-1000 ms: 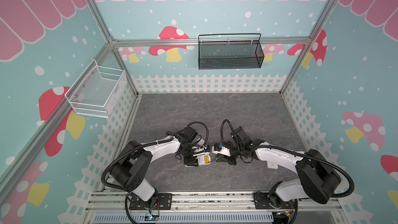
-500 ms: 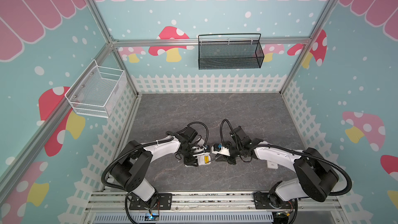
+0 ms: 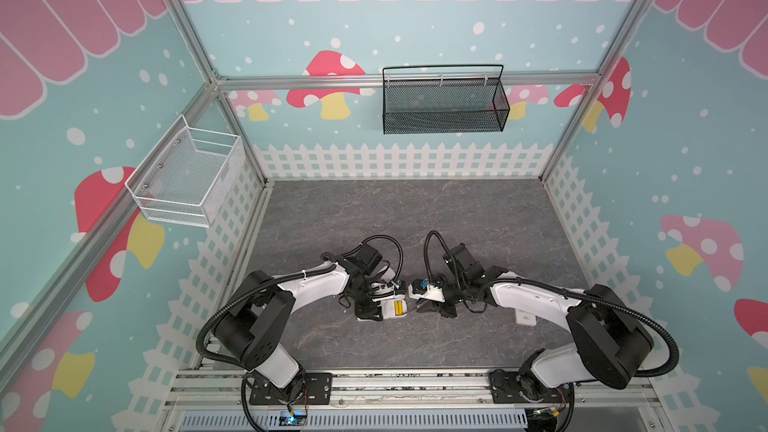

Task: Unload the batteries from the remote control
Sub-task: 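Insert the screwdriver tip beside the batteries with the right gripper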

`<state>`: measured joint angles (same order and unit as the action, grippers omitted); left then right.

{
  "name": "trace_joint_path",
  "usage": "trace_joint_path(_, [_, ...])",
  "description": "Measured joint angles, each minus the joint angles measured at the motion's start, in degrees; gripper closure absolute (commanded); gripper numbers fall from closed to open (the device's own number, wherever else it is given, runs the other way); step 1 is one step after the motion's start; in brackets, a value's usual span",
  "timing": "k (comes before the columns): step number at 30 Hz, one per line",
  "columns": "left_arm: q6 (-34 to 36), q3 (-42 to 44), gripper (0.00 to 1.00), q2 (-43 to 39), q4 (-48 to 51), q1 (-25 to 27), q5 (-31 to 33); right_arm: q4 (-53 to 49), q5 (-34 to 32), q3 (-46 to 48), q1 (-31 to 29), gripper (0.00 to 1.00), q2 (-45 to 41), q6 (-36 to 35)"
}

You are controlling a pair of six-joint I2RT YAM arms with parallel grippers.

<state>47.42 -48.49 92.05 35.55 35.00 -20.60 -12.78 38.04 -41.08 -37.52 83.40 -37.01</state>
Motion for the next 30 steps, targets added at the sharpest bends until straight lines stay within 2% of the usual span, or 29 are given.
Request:
trace_joint_path(6, [0.4,0.0,0.54,0.0,0.0,0.1,0.2,-0.5,-1.5,-0.4,-0.9,1.00,0.0,-2.0])
trace_joint_path(15, [0.6,0.0,0.55,0.0,0.0,0.4,0.6,0.3,-7.9,0.0,-4.6,1.00,-1.4,-5.2])
trace_joint_path(30, [0.6,-0.2,0.55,0.0,0.2,0.8,1.2,12.4,-20.2,9.9,-11.3,1.00,-9.4,-6.3])
